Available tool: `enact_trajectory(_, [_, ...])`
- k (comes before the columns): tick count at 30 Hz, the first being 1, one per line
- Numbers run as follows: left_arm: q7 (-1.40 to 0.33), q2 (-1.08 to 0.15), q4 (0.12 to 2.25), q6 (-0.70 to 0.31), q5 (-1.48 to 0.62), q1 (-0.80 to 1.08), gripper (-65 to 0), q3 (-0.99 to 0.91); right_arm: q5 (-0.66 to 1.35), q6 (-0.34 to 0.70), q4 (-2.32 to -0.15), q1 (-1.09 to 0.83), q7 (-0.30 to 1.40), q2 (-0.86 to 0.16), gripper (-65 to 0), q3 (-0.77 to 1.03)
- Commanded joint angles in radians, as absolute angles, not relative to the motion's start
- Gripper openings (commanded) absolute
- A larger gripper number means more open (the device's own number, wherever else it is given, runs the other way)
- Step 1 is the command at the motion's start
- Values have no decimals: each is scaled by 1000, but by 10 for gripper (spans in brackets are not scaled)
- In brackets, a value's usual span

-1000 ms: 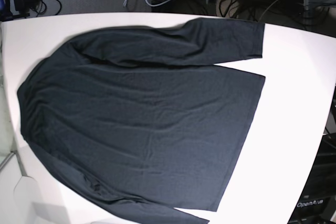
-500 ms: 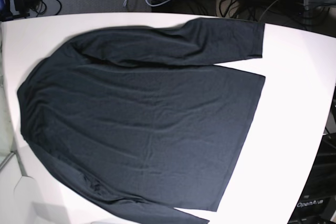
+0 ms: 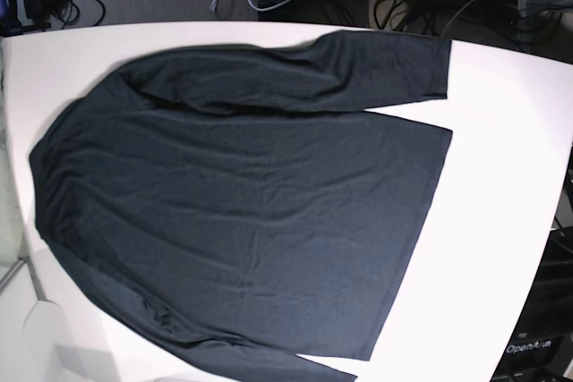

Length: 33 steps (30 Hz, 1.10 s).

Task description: Fold the T-shirt properly

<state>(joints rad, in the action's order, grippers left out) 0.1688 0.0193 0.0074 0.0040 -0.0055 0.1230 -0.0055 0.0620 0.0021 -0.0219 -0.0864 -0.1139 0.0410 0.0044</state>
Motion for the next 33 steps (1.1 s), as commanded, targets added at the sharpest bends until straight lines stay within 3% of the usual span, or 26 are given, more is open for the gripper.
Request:
enact_trajectory(1, [179, 21, 2, 5, -8, 153, -650, -7, 13, -5, -1, -147, -56, 30, -650, 2])
enact_trajectory(14, [515, 7, 2, 5, -8, 252, -650, -7, 13, -2, 0, -232, -354, 16, -650, -1])
enact_trajectory(33, [754, -8, 1, 5, -8, 303, -650, -7, 15, -2, -1, -234, -398, -15, -650, 2])
